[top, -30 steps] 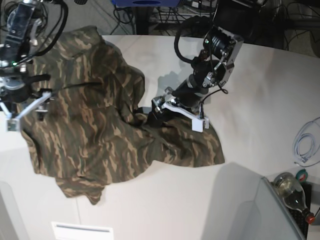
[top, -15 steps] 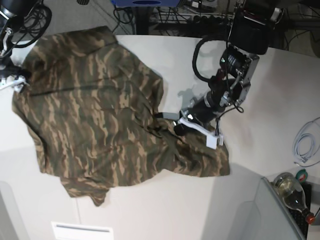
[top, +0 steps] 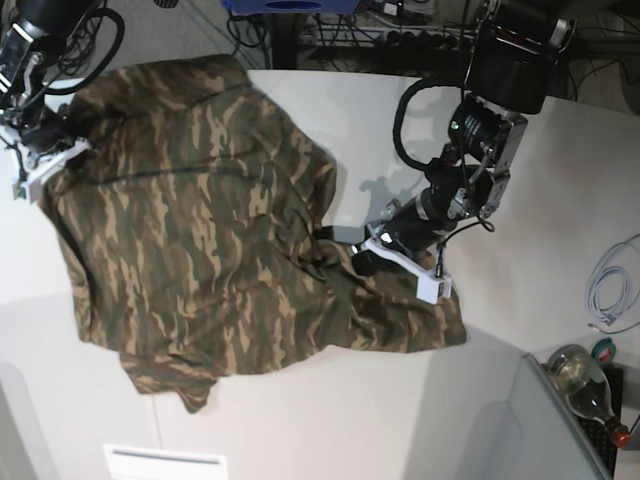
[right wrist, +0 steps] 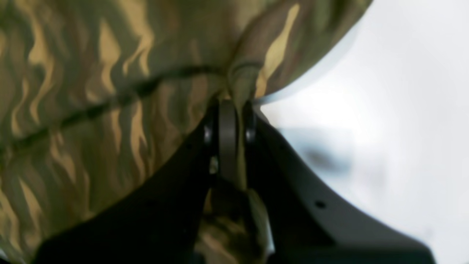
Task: Layout the t-shirt on the table in an organized manner, then fold the t-shirt properly
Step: 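Pull the bunched fabric with the left gripper away from the right gripper, then lift the shirt with both grippers and stretch it taut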
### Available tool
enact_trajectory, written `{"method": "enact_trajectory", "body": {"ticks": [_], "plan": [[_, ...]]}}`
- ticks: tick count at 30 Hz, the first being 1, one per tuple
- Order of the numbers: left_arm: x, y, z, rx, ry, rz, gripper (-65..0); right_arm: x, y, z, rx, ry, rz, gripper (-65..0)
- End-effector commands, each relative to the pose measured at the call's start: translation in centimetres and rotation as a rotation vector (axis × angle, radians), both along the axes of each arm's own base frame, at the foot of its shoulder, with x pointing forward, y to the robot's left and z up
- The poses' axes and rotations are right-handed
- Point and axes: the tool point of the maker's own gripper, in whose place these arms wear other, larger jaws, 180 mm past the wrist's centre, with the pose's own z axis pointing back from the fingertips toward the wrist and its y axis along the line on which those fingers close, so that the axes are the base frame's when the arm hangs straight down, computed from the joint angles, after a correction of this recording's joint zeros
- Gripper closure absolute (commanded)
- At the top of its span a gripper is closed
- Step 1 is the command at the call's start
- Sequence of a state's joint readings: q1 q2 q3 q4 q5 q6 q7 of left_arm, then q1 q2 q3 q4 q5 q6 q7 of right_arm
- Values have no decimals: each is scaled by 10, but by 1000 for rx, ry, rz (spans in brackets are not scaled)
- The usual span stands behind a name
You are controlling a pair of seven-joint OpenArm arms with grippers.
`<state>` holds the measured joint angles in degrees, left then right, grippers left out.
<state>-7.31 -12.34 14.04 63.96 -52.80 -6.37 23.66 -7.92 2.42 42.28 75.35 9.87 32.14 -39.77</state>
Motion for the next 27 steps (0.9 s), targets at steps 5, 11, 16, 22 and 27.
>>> {"method": "enact_trajectory", "body": {"ticks": [5, 11, 16, 22, 27], "plan": [[5, 41, 36, 103, -29, 44, 0, 19, -18, 73, -168, -80, 70, -3], [52, 45, 84, 135, -59, 26, 0, 89, -12, 121, -244, -176, 190, -3], [122, 44, 127, 160, -91, 47, 0, 172, -19, 159, -246, -266, 238, -3], [175, 34, 138, 359, -95, 52, 0, 222, -32, 191, -250, -283, 210, -2], [171, 6, 95, 493, -52, -43, 0, 218, -28, 160, -193, -233, 196, -3]]}}
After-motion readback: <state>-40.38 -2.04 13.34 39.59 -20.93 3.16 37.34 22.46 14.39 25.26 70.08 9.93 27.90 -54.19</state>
